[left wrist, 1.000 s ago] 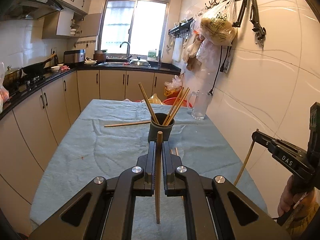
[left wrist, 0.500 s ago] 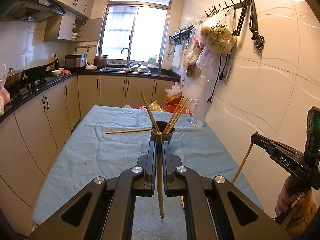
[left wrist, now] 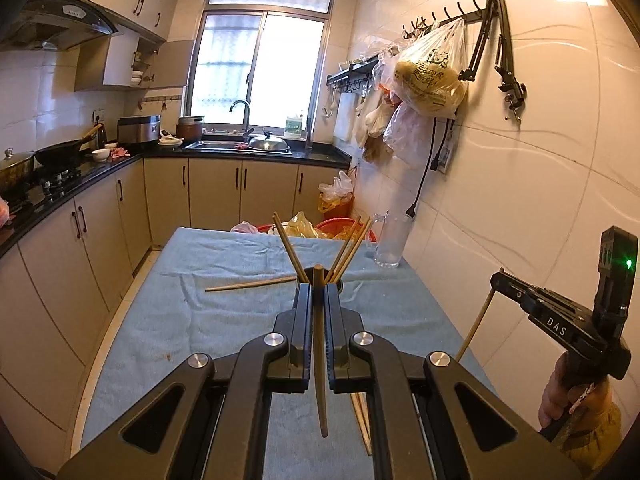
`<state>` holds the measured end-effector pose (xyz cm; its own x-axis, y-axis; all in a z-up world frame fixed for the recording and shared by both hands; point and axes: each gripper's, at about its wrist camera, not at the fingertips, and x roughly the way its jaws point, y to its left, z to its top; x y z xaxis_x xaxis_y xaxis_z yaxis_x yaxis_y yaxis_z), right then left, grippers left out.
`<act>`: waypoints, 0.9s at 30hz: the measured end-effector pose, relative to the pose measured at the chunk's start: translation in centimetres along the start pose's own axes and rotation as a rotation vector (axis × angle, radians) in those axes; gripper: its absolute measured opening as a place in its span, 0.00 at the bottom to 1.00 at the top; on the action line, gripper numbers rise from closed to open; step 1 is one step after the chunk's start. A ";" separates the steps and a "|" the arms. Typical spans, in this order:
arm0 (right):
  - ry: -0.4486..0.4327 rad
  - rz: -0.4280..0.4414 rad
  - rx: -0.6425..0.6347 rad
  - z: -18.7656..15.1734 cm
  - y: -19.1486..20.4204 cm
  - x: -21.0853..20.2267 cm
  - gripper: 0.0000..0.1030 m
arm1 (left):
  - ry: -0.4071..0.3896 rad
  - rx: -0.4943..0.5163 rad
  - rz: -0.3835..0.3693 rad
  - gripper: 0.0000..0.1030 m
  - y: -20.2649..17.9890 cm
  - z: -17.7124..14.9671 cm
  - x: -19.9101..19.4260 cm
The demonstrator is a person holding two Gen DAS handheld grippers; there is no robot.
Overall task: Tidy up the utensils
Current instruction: 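Lift the chopstick upright with the left gripper above the holder, then lower the chopstick into the holder and open the left gripper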
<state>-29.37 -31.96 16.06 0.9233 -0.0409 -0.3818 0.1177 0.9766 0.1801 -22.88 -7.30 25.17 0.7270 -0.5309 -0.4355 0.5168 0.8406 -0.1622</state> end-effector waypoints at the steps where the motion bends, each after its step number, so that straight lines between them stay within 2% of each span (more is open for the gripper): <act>1: -0.001 0.004 0.002 0.3 0.0 0.2 0.06 | 0.002 -0.003 -0.002 0.05 0.1 0.4 0.2; 6: -0.026 0.016 0.011 2.2 -0.2 1.8 0.06 | -0.008 -0.004 -0.007 0.05 0.5 3.1 1.5; 16: -0.064 0.046 0.076 6.6 -0.6 6.3 0.06 | -0.076 0.081 0.022 0.05 -1.4 8.6 5.6; 22: -0.097 0.064 0.127 8.8 -0.8 9.5 0.06 | -0.058 0.027 0.017 0.05 -0.9 11.5 9.8; 27: -0.139 0.081 0.204 10.4 -1.7 12.0 0.06 | -0.045 -0.025 0.027 0.05 0.0 12.2 13.1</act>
<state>-14.65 -36.30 20.58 0.9724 -0.0064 -0.2333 0.0995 0.9155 0.3899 -7.88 -15.60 30.24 0.7603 -0.5119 -0.3998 0.4857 0.8568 -0.1733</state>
